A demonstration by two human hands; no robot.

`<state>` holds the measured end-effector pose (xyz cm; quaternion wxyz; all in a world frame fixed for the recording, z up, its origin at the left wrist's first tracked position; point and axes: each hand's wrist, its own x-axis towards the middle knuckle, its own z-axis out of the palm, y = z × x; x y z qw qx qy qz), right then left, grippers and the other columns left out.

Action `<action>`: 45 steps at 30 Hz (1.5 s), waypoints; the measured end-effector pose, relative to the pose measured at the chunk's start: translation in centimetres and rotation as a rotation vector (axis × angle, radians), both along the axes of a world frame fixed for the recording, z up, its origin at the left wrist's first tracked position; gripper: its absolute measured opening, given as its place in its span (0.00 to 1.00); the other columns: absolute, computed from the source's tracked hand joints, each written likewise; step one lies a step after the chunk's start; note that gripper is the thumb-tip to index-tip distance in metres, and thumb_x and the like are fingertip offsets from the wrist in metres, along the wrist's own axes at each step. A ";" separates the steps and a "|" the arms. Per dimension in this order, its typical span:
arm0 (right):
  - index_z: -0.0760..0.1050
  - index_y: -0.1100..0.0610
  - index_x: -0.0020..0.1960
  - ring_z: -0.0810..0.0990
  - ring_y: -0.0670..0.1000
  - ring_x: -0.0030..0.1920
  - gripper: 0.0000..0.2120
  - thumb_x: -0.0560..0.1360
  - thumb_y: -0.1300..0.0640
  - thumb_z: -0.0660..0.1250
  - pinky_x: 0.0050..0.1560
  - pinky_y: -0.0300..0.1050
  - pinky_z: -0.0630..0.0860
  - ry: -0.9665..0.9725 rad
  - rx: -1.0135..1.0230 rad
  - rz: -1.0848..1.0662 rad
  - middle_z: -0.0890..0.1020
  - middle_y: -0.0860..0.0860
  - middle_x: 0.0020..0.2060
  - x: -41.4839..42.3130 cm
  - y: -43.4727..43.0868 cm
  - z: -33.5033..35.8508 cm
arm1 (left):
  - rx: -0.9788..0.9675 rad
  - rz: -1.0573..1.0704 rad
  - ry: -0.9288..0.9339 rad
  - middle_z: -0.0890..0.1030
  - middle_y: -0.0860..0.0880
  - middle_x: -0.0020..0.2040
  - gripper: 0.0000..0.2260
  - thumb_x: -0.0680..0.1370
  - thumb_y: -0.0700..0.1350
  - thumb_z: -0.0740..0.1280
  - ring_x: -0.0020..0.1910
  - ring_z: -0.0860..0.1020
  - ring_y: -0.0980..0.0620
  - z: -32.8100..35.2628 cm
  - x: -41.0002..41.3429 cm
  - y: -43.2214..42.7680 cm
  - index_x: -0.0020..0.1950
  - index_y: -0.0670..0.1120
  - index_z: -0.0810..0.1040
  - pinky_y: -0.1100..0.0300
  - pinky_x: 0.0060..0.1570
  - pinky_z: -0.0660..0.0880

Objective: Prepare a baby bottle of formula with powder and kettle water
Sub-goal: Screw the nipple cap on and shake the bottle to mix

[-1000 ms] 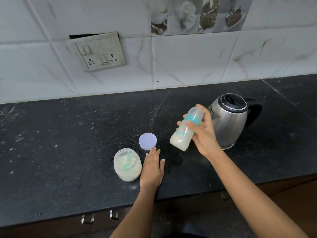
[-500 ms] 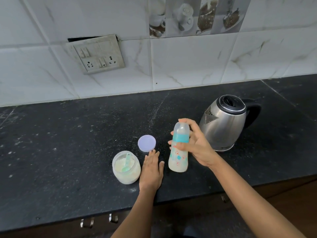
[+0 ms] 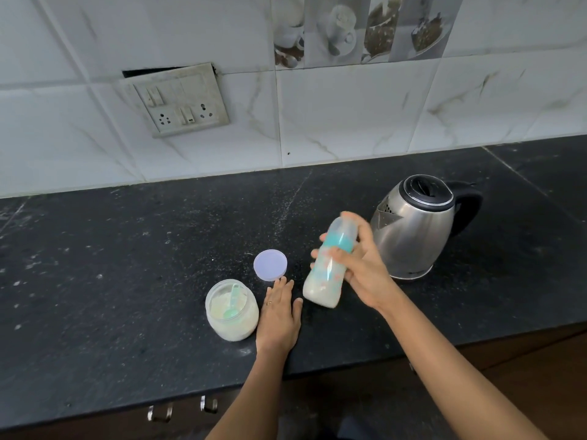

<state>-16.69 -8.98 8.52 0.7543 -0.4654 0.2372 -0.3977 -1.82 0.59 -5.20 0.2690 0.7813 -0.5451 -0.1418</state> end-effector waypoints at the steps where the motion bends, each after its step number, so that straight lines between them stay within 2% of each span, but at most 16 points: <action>1: 0.66 0.48 0.67 0.80 0.65 0.55 0.35 0.67 0.69 0.75 0.53 0.60 0.79 0.072 -0.076 0.055 0.76 0.62 0.56 -0.2 0.4 0.1 | 0.002 -0.002 -0.002 0.58 0.49 0.78 0.22 0.83 0.50 0.54 0.78 0.51 0.55 0.0 0.0 0.0 0.77 0.47 0.61 0.61 0.76 0.43; 3: 0.66 0.49 0.68 0.79 0.66 0.56 0.35 0.67 0.69 0.74 0.55 0.62 0.78 0.055 -0.094 -0.019 0.75 0.62 0.58 0.2 0.1 0.4 | -0.004 0.000 -0.005 0.59 0.49 0.78 0.22 0.83 0.50 0.54 0.78 0.52 0.55 0.0 0.0 0.0 0.77 0.46 0.61 0.62 0.76 0.43; 6: 0.63 0.48 0.69 0.81 0.60 0.52 0.32 0.72 0.70 0.69 0.57 0.61 0.78 -0.111 0.084 -0.207 0.73 0.60 0.56 0.8 -0.9 1.0 | -0.008 0.003 0.000 0.59 0.49 0.78 0.21 0.83 0.50 0.54 0.78 0.52 0.55 0.2 -0.1 0.0 0.76 0.46 0.61 0.62 0.76 0.43; 11: 0.67 0.50 0.67 0.78 0.69 0.57 0.35 0.65 0.67 0.75 0.54 0.60 0.78 0.105 -0.180 0.126 0.77 0.62 0.58 0.0 -0.6 0.9 | -0.005 0.006 0.002 0.59 0.49 0.78 0.21 0.83 0.50 0.54 0.78 0.52 0.55 0.1 -0.1 0.0 0.76 0.47 0.61 0.62 0.76 0.43; 15: 0.65 0.48 0.67 0.78 0.64 0.54 0.32 0.69 0.66 0.72 0.55 0.59 0.79 -0.125 0.082 -0.206 0.75 0.58 0.53 0.2 -1.4 1.1 | 0.006 0.007 0.006 0.58 0.49 0.78 0.21 0.84 0.50 0.54 0.78 0.52 0.54 0.2 -0.1 0.0 0.76 0.47 0.61 0.61 0.76 0.44; 18: 0.66 0.47 0.66 0.79 0.65 0.54 0.33 0.68 0.68 0.73 0.55 0.64 0.77 0.020 -0.050 0.009 0.76 0.61 0.55 -0.4 -0.6 0.5 | 0.002 -0.002 0.003 0.59 0.49 0.78 0.21 0.83 0.50 0.54 0.78 0.52 0.54 0.2 -0.1 0.1 0.76 0.46 0.62 0.60 0.76 0.44; 20: 0.67 0.49 0.67 0.80 0.66 0.54 0.34 0.67 0.69 0.74 0.54 0.62 0.78 0.102 -0.165 0.104 0.76 0.62 0.57 -0.5 0.0 0.5 | 0.005 -0.001 -0.001 0.59 0.49 0.78 0.21 0.83 0.50 0.54 0.78 0.52 0.54 0.1 0.0 0.0 0.76 0.46 0.62 0.59 0.77 0.45; 23: 0.64 0.49 0.68 0.83 0.60 0.49 0.30 0.73 0.70 0.69 0.54 0.60 0.79 -0.076 0.053 -0.221 0.77 0.59 0.53 0.6 -0.6 1.6 | 0.006 0.005 0.012 0.59 0.49 0.78 0.21 0.83 0.50 0.54 0.78 0.53 0.53 0.3 0.2 -0.3 0.76 0.47 0.62 0.59 0.77 0.46; 25: 0.62 0.49 0.69 0.83 0.56 0.48 0.28 0.76 0.69 0.65 0.54 0.57 0.80 -0.150 0.133 -0.308 0.77 0.56 0.49 1.0 -0.8 1.2 | 0.010 0.002 0.015 0.59 0.49 0.78 0.21 0.83 0.50 0.54 0.78 0.53 0.53 0.3 0.1 -0.3 0.76 0.47 0.62 0.59 0.77 0.45; 29: 0.65 0.50 0.69 0.81 0.65 0.52 0.34 0.68 0.71 0.71 0.53 0.62 0.79 0.117 -0.129 0.086 0.79 0.59 0.55 -0.2 0.1 0.6 | 0.013 0.000 0.012 0.59 0.49 0.78 0.21 0.83 0.50 0.54 0.78 0.52 0.54 0.0 -0.1 0.3 0.76 0.47 0.61 0.59 0.77 0.45; 31: 0.66 0.50 0.69 0.81 0.65 0.53 0.34 0.68 0.70 0.72 0.53 0.62 0.79 0.089 -0.128 -0.001 0.77 0.61 0.57 0.1 -0.3 0.9 | 0.015 0.002 0.009 0.59 0.50 0.78 0.21 0.83 0.50 0.54 0.78 0.52 0.54 -0.1 0.0 0.2 0.76 0.47 0.61 0.59 0.77 0.45; 34: 0.64 0.47 0.69 0.80 0.64 0.53 0.33 0.71 0.66 0.73 0.55 0.60 0.78 -0.112 0.066 -0.198 0.76 0.59 0.54 0.9 -0.5 0.8 | 0.017 0.003 0.019 0.58 0.49 0.78 0.21 0.83 0.50 0.53 0.78 0.52 0.53 0.2 0.0 -0.1 0.76 0.47 0.61 0.59 0.77 0.45; 38: 0.67 0.48 0.67 0.80 0.66 0.54 0.35 0.65 0.63 0.76 0.52 0.58 0.79 0.127 -0.152 0.096 0.77 0.62 0.58 0.7 0.5 0.4 | 0.015 -0.016 0.015 0.59 0.49 0.78 0.22 0.83 0.49 0.55 0.78 0.53 0.53 0.1 0.1 0.1 0.77 0.47 0.60 0.59 0.77 0.45; 40: 0.66 0.49 0.68 0.81 0.65 0.52 0.35 0.66 0.66 0.75 0.52 0.60 0.79 0.083 -0.134 -0.002 0.78 0.61 0.56 1.0 0.1 0.6 | 0.012 -0.009 0.017 0.59 0.49 0.78 0.22 0.83 0.50 0.55 0.78 0.53 0.53 0.0 0.1 0.0 0.77 0.47 0.61 0.59 0.77 0.45; 43: 0.62 0.49 0.70 0.82 0.60 0.49 0.32 0.72 0.67 0.71 0.52 0.58 0.80 -0.127 0.086 -0.254 0.77 0.57 0.51 1.7 -0.5 1.1 | 0.016 0.007 0.017 0.58 0.49 0.78 0.21 0.83 0.51 0.54 0.78 0.52 0.52 0.0 0.0 -0.1 0.76 0.48 0.61 0.59 0.76 0.45; 45: 0.63 0.48 0.70 0.82 0.61 0.50 0.35 0.69 0.65 0.74 0.53 0.59 0.79 -0.067 0.035 -0.148 0.77 0.59 0.52 1.4 -0.5 0.7 | 0.010 -0.002 0.014 0.58 0.49 0.78 0.22 0.83 0.50 0.54 0.78 0.52 0.52 0.1 0.0 0.0 0.76 0.47 0.61 0.60 0.76 0.45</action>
